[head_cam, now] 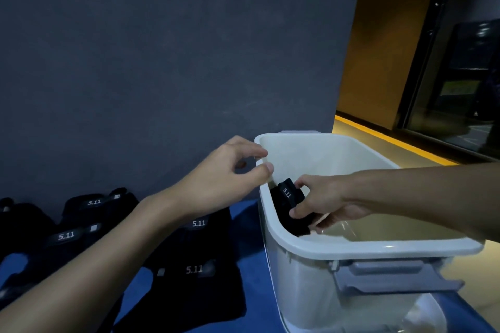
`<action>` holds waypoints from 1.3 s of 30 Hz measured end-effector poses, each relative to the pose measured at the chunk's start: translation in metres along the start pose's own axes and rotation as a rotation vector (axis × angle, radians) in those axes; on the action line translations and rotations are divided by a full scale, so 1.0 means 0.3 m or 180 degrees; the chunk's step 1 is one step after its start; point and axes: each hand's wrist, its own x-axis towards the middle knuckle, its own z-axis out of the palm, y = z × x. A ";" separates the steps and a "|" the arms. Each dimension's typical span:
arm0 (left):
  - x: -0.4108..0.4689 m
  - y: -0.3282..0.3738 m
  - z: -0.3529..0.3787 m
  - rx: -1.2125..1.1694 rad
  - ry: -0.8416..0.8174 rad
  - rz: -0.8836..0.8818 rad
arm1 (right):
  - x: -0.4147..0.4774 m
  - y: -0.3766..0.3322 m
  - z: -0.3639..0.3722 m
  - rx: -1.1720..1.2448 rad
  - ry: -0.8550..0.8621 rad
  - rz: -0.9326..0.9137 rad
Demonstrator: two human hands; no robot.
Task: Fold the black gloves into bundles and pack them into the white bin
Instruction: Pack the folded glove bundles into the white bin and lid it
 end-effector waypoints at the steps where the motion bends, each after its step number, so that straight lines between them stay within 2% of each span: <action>1: 0.000 -0.003 -0.001 0.0006 -0.0014 -0.0006 | -0.001 -0.001 -0.004 0.0055 -0.0001 -0.0012; 4: -0.001 -0.005 0.001 -0.0008 -0.0020 -0.0002 | -0.003 0.004 0.006 0.0358 -0.0135 -0.0020; 7: -0.001 -0.005 0.007 0.0016 -0.0021 0.0032 | 0.005 0.020 0.015 0.0328 -0.0151 -0.0098; 13: -0.003 -0.012 0.004 0.0044 0.0000 0.0076 | -0.014 0.020 0.001 -0.0276 -0.0055 -0.0476; 19: -0.004 -0.014 0.005 0.0037 -0.0029 0.0075 | -0.021 0.021 -0.005 -0.0775 -0.0147 -0.0451; 33: -0.020 0.011 0.012 -0.0056 0.0042 0.0033 | -0.060 -0.021 -0.048 -0.1363 -0.0198 -0.0223; 39: -0.081 0.065 -0.024 0.0124 0.0176 0.0037 | -0.169 -0.076 -0.069 -0.1446 0.0156 -0.0559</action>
